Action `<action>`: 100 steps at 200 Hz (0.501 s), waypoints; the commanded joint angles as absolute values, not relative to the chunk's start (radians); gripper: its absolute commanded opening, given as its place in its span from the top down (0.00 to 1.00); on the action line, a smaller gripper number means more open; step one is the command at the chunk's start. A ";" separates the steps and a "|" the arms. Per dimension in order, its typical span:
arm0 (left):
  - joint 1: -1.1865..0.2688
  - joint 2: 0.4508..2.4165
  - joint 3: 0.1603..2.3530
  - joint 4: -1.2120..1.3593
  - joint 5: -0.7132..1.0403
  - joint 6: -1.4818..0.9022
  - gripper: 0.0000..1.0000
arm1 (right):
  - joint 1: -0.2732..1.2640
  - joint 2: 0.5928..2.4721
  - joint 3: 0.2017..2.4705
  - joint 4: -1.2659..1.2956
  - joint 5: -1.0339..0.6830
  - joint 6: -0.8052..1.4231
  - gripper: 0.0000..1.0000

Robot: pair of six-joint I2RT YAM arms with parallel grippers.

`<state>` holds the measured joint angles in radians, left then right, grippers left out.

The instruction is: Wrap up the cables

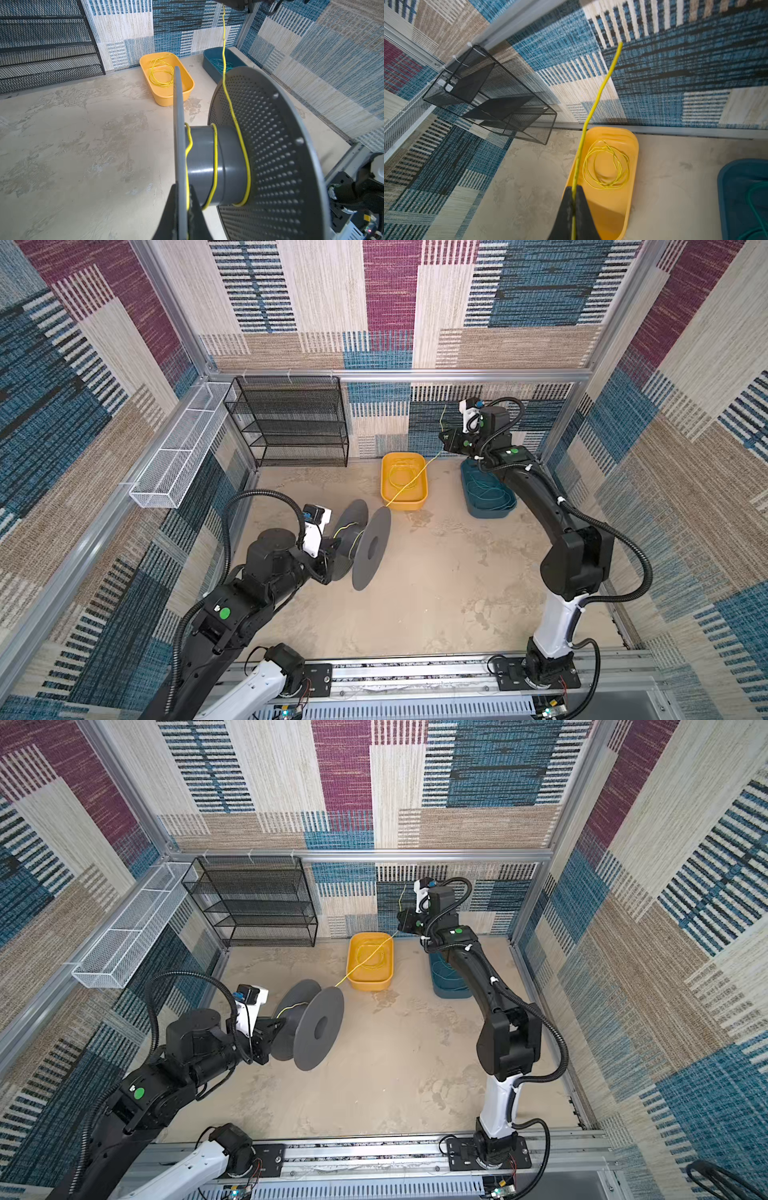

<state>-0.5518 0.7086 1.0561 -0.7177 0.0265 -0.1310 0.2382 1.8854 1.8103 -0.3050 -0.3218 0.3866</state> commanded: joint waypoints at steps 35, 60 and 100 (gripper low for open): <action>-0.550 0.713 1.144 -0.798 0.074 -0.116 1.00 | 0.164 1.754 1.505 0.053 -0.191 0.555 1.00; -0.551 0.718 1.139 -0.735 0.071 -0.144 1.00 | 0.121 1.686 1.332 0.174 -0.263 0.779 1.00; -0.549 0.748 1.139 -0.573 0.030 -0.213 1.00 | 0.120 1.599 1.140 0.299 -0.266 0.994 1.00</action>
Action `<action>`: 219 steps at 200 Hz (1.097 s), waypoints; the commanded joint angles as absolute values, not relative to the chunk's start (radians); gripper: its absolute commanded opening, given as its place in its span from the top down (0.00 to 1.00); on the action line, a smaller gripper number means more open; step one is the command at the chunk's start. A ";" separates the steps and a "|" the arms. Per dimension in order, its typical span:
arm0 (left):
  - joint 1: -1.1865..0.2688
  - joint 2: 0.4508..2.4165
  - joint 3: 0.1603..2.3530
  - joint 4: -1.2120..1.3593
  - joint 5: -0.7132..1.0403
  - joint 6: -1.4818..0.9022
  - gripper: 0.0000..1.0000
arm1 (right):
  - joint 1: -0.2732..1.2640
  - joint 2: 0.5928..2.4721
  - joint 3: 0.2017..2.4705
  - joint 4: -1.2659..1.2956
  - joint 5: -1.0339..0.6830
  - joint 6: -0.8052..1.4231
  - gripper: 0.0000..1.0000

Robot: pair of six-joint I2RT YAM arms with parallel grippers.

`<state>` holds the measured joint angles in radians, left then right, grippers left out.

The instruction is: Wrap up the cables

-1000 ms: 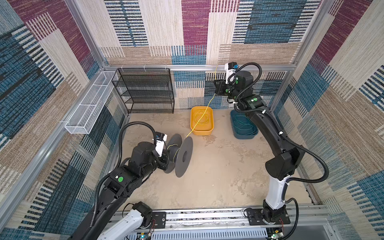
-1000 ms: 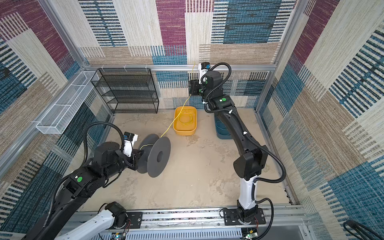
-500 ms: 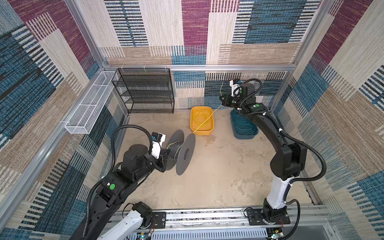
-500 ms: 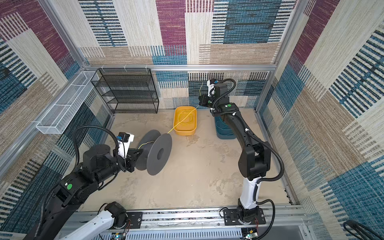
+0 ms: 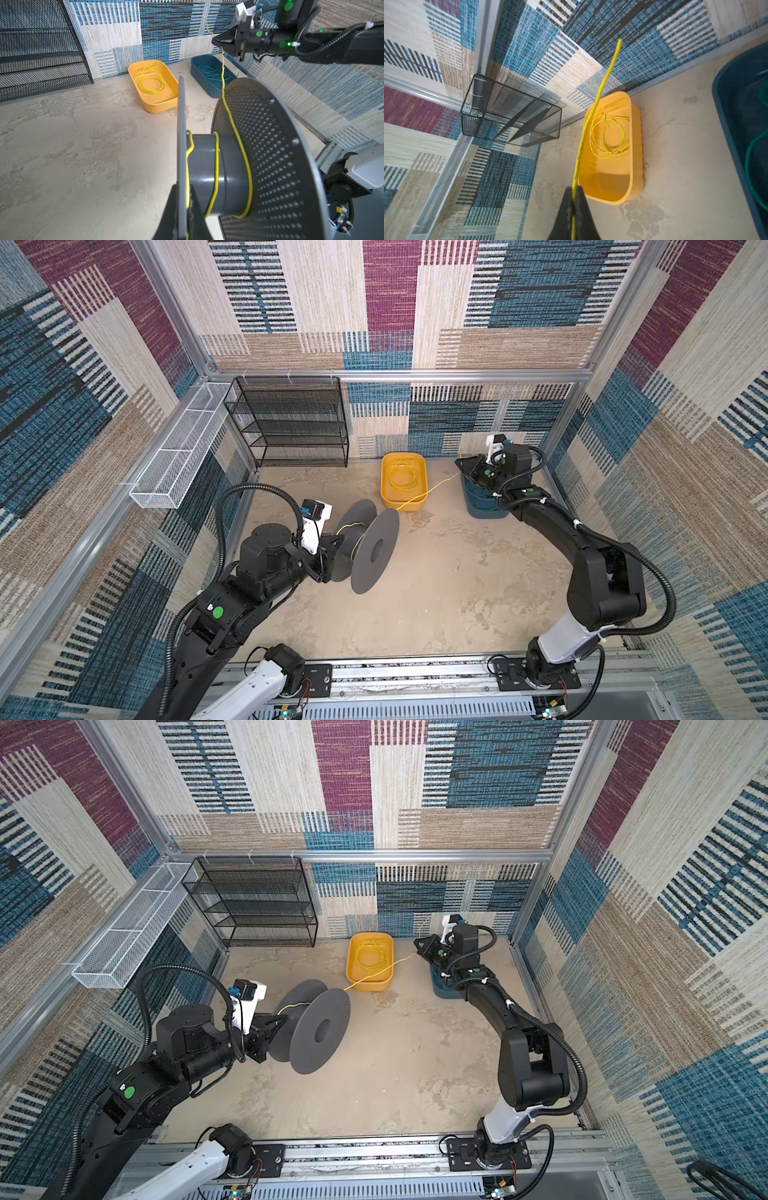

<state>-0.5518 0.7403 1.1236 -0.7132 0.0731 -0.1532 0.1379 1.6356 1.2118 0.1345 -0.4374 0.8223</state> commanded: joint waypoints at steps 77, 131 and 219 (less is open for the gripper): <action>-0.548 0.883 1.215 -0.314 -0.010 -0.281 1.00 | 0.134 1.498 0.863 0.396 -0.270 1.121 1.00; -0.545 0.961 1.239 -0.155 -0.052 -0.339 1.00 | 0.267 1.422 0.751 0.362 -0.194 1.109 1.00; -0.539 1.034 1.191 0.015 -0.164 -0.474 1.00 | 0.540 1.460 0.664 0.381 0.010 1.085 1.00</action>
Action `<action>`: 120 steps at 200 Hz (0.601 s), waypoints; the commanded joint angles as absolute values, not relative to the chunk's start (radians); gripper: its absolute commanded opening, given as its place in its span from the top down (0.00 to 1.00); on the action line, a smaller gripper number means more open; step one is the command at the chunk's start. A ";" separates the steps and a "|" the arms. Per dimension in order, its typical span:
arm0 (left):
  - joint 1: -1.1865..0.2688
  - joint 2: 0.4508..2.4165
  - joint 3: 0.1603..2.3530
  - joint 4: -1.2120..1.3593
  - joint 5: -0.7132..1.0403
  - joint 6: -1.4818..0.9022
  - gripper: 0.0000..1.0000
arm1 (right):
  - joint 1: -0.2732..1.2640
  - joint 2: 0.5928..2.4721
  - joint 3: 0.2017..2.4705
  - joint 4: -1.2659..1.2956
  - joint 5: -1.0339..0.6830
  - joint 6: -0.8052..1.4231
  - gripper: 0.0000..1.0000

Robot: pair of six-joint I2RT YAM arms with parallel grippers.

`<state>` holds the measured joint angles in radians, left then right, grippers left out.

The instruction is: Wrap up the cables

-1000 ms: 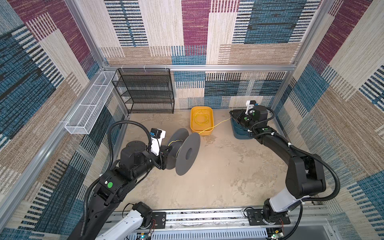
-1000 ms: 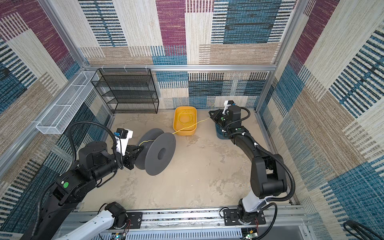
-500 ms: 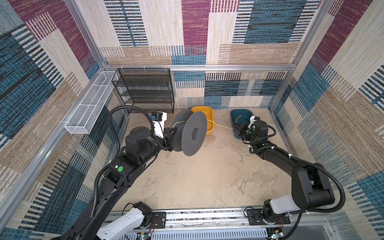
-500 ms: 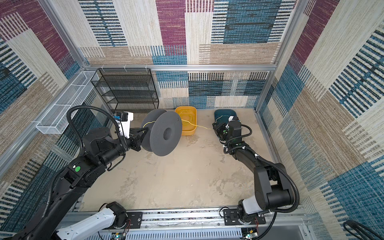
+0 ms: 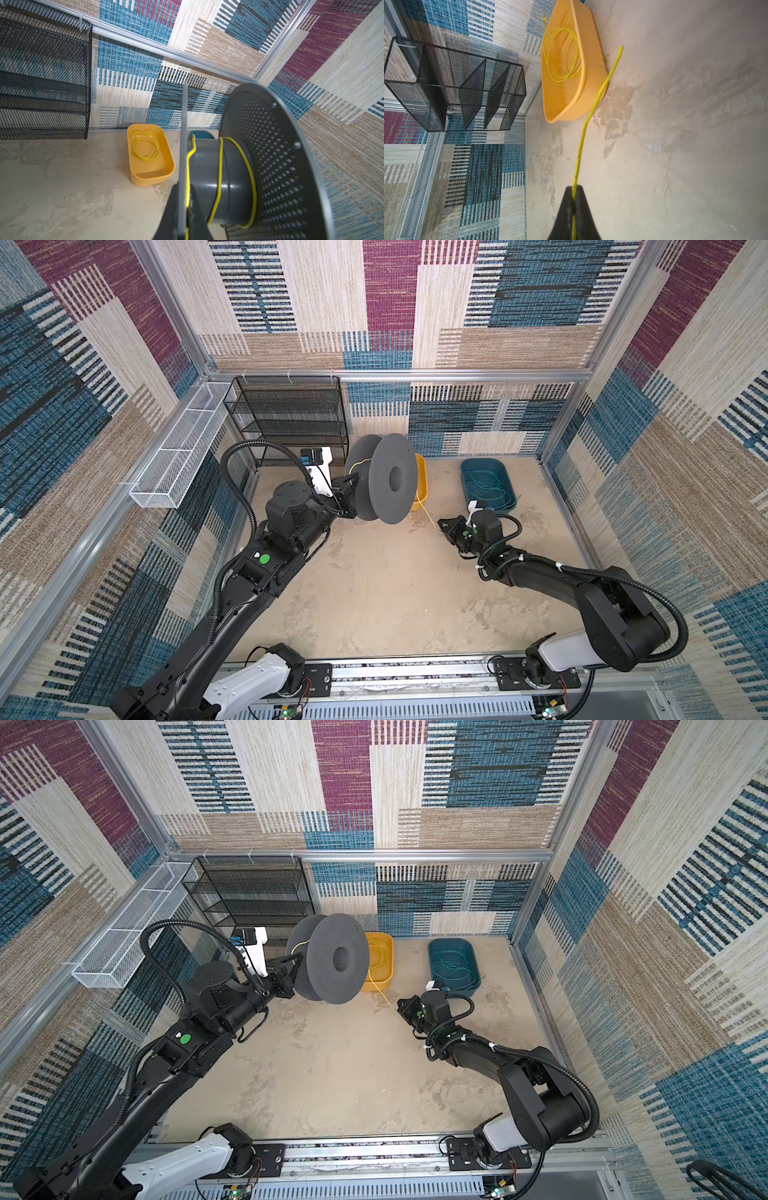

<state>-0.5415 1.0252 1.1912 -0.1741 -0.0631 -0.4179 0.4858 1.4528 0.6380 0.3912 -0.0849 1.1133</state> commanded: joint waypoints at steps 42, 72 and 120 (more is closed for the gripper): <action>-0.540 1.085 1.171 -0.016 -0.351 -0.476 1.00 | 0.682 1.449 0.713 0.280 0.161 1.056 1.00; -0.540 1.120 1.148 -0.020 -0.452 -0.524 1.00 | 0.769 1.442 0.752 0.209 0.268 1.028 1.00; -0.541 1.166 1.155 -0.108 -0.530 -0.516 1.00 | 0.886 1.377 0.828 0.091 0.454 0.929 1.00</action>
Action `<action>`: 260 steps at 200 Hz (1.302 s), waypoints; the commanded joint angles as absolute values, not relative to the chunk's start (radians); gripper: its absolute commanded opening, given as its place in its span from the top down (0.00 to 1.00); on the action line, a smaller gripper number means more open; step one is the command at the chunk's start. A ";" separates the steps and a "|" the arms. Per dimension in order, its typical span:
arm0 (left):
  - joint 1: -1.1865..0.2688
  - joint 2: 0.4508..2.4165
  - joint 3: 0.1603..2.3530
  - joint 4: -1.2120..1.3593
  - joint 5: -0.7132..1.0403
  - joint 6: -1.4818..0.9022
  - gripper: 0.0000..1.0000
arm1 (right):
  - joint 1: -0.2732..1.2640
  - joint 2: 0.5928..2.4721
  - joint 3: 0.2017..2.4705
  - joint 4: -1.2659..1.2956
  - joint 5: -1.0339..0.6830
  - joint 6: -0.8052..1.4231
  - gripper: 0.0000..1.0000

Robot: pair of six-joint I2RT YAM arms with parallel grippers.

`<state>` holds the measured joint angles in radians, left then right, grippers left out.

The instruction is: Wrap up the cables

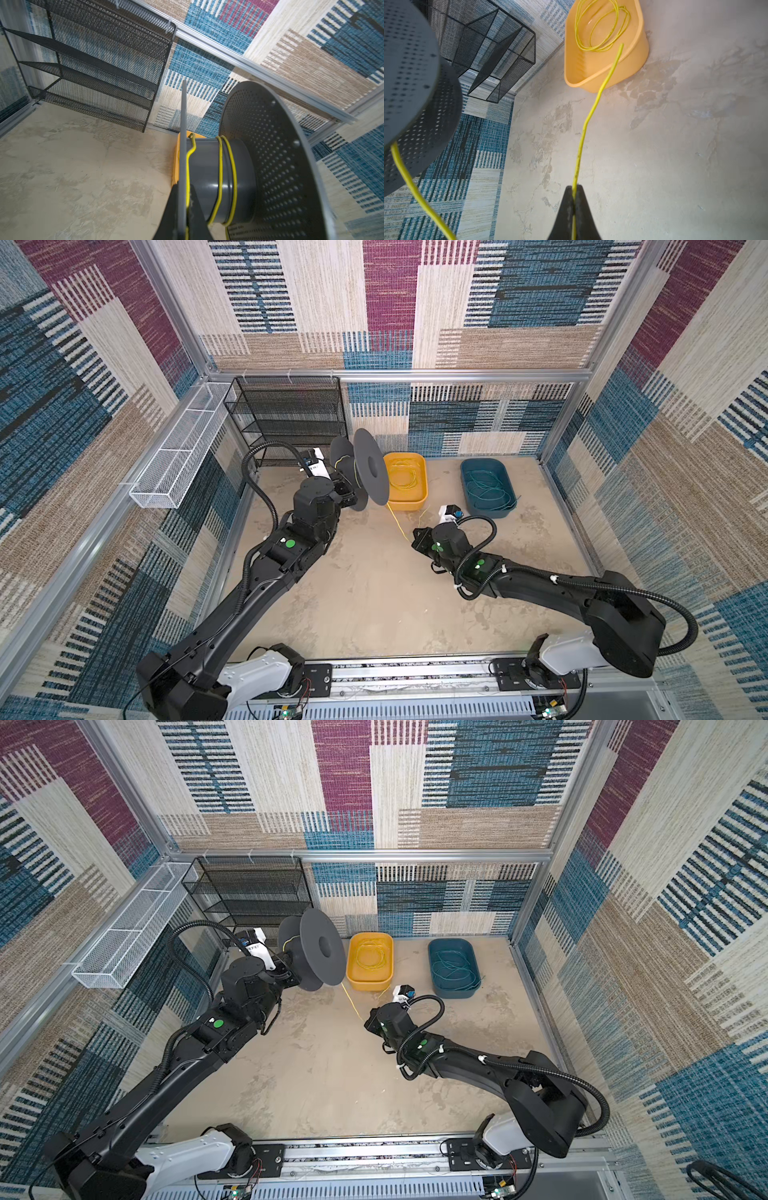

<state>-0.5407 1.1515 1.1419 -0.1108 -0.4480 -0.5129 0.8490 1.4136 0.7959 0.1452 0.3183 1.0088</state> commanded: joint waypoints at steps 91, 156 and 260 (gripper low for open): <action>-0.556 1.214 1.046 -0.234 -0.472 -0.370 1.00 | 1.024 1.371 1.077 0.050 0.522 0.623 1.00; -0.616 1.139 0.983 -0.344 -0.413 -0.268 1.00 | 1.023 1.392 1.215 0.082 0.531 0.475 1.00; -0.730 1.036 0.887 -0.464 -0.356 -0.258 1.00 | 0.897 1.483 1.353 0.039 0.340 0.436 1.00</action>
